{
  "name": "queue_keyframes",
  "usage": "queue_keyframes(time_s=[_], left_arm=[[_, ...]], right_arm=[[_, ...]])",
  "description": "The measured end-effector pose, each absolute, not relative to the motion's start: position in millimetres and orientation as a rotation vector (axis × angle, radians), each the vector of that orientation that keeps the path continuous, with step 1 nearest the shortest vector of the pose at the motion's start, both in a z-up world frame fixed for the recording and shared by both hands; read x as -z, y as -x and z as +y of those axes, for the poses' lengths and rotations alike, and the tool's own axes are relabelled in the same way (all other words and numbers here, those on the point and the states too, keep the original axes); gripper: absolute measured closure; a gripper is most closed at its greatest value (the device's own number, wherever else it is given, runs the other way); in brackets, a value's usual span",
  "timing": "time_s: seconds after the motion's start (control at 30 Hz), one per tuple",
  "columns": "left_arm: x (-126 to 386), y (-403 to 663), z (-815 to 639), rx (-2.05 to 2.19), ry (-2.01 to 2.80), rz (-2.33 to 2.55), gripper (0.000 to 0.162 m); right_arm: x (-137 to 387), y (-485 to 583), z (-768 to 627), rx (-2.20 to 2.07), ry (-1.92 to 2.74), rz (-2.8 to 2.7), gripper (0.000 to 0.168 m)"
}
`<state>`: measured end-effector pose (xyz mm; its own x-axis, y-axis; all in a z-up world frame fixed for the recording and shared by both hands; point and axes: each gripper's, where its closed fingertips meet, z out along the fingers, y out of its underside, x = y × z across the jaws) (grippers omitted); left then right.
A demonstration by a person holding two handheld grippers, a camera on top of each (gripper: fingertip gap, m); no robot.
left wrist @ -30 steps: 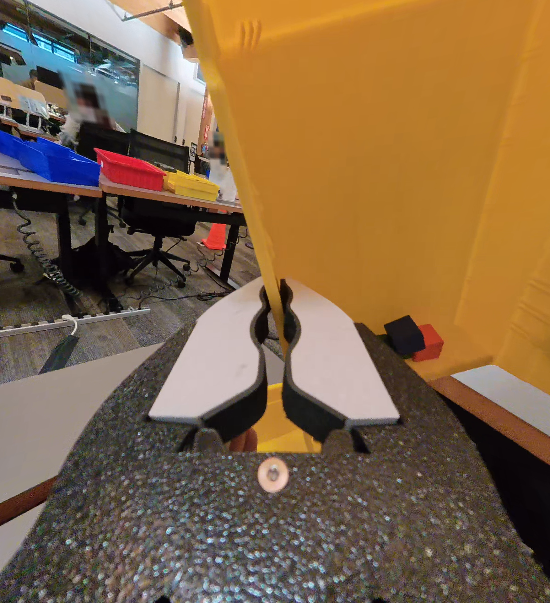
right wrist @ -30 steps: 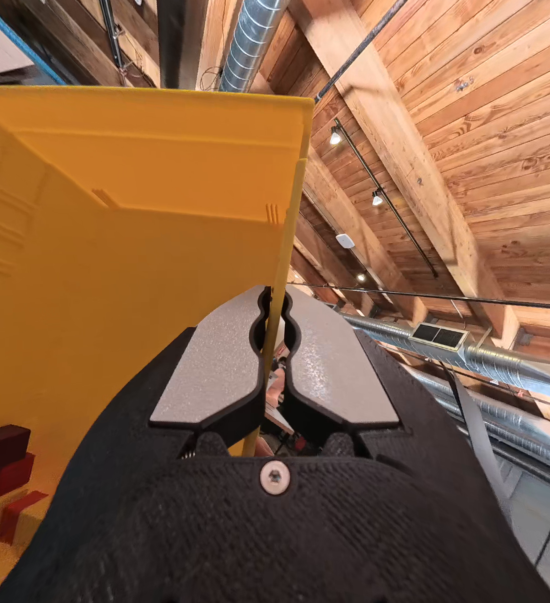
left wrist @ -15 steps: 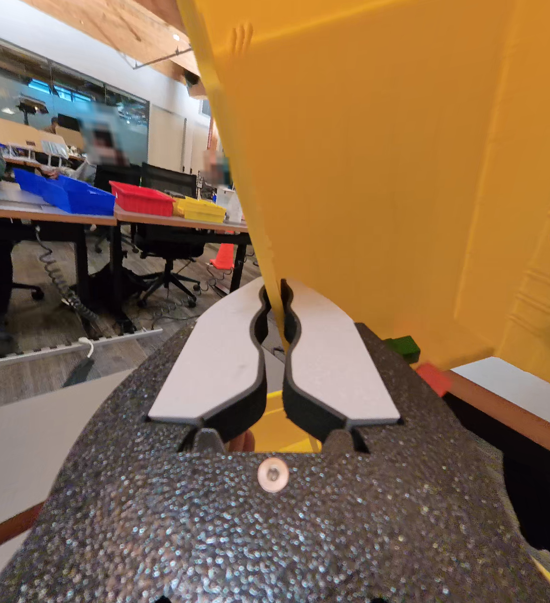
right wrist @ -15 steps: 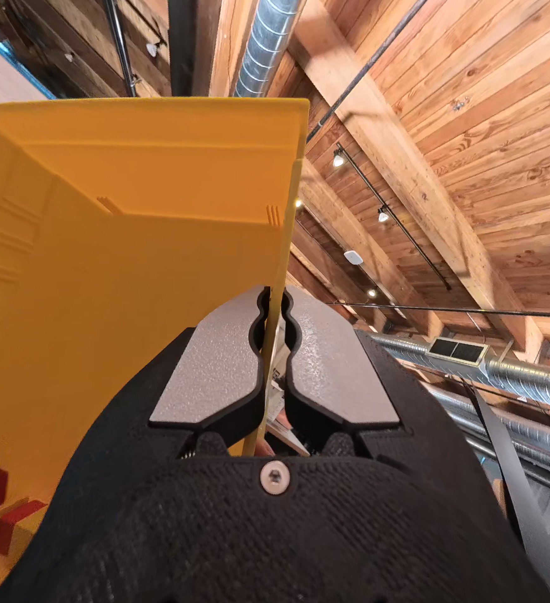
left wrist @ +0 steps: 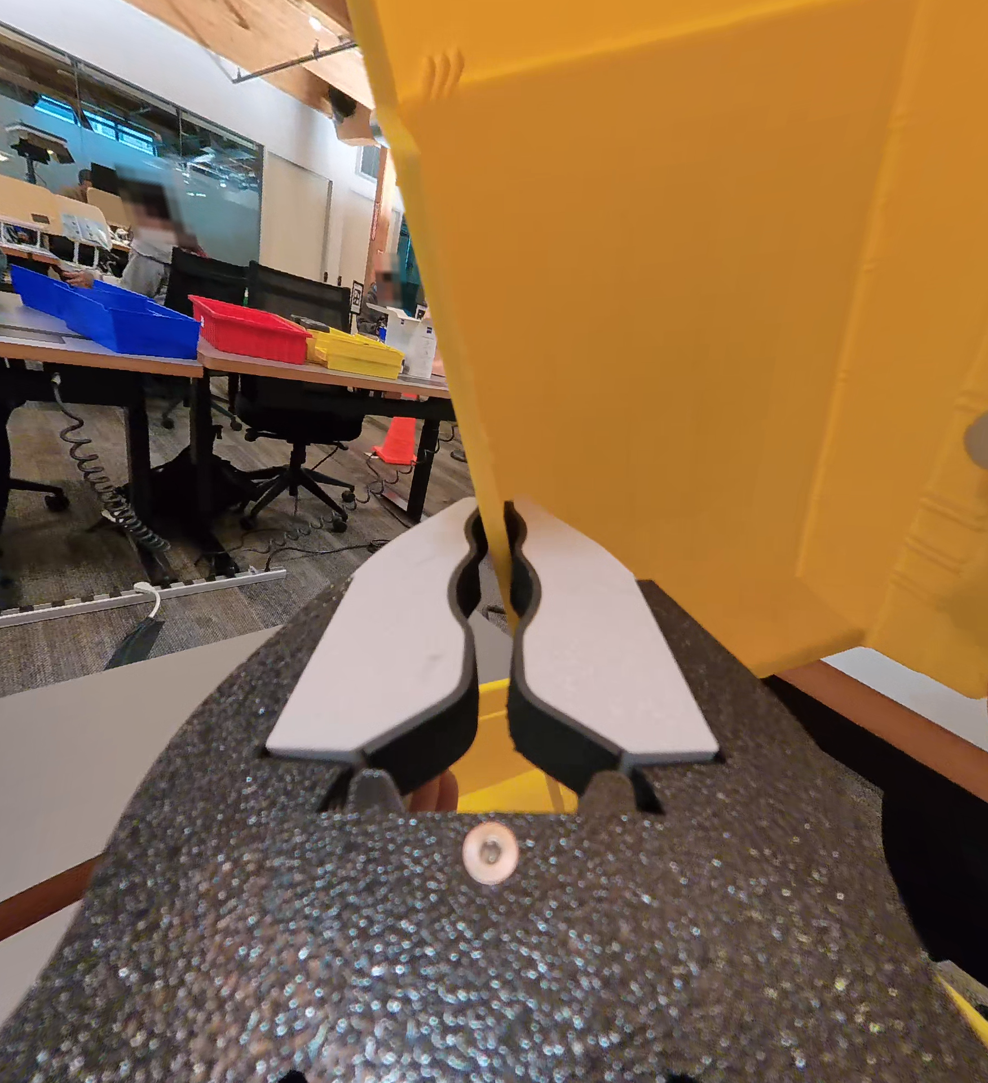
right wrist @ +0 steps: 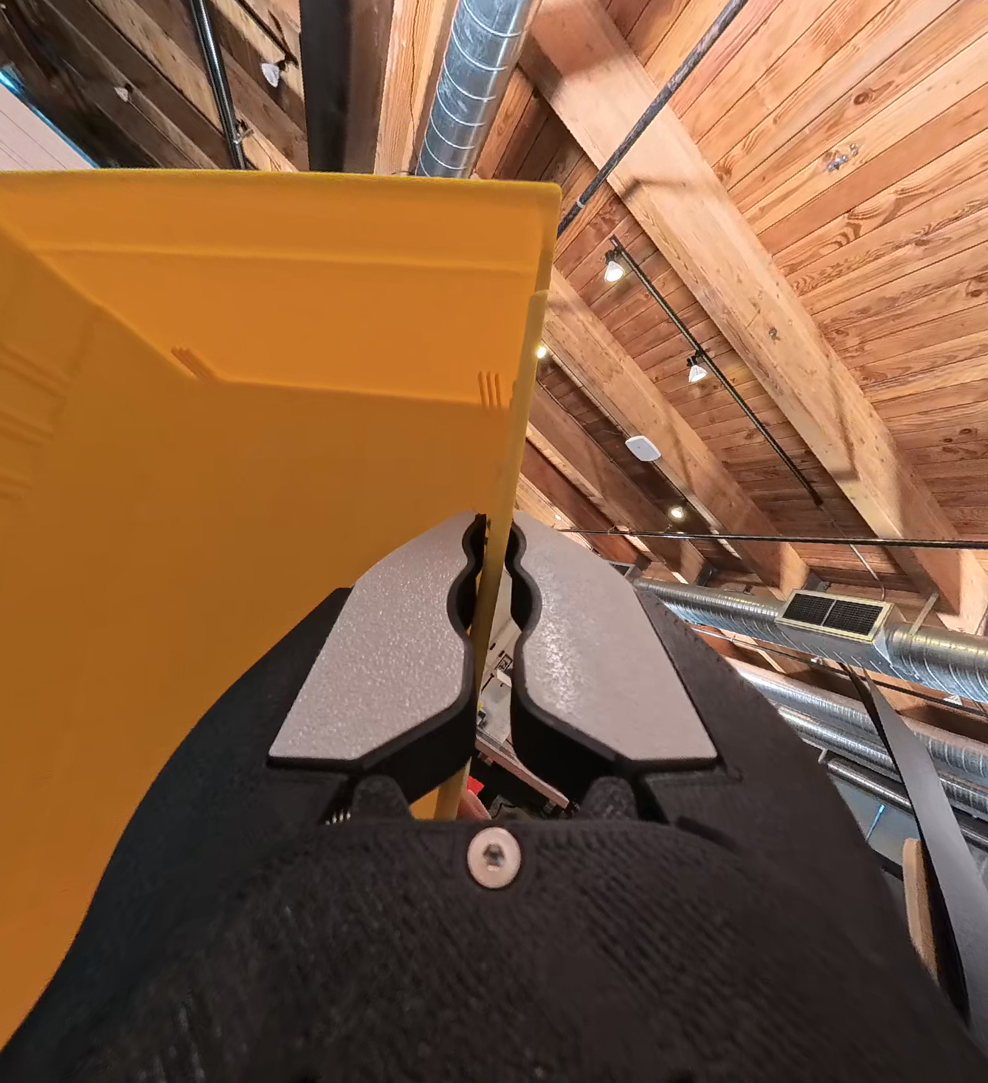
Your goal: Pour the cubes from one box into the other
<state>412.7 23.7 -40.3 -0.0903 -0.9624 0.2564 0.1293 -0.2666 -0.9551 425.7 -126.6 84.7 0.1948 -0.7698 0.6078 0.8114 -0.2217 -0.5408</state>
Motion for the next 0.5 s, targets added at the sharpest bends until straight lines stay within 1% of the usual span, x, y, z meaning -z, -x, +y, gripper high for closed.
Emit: queue_keyframes(time_s=[0.3,0.5], left_arm=[[33.3,-403.6,22.8,1.483,1.233,1.050,0.157],[26.3,-382.5,32.1,1.326,1.304,1.177,0.158]], right_arm=[[-89.1,-418.4,-129.4,1.452,1.052,-0.026,0.162],[-79.1,-415.9,-128.2,1.379,1.191,0.187,0.162]])
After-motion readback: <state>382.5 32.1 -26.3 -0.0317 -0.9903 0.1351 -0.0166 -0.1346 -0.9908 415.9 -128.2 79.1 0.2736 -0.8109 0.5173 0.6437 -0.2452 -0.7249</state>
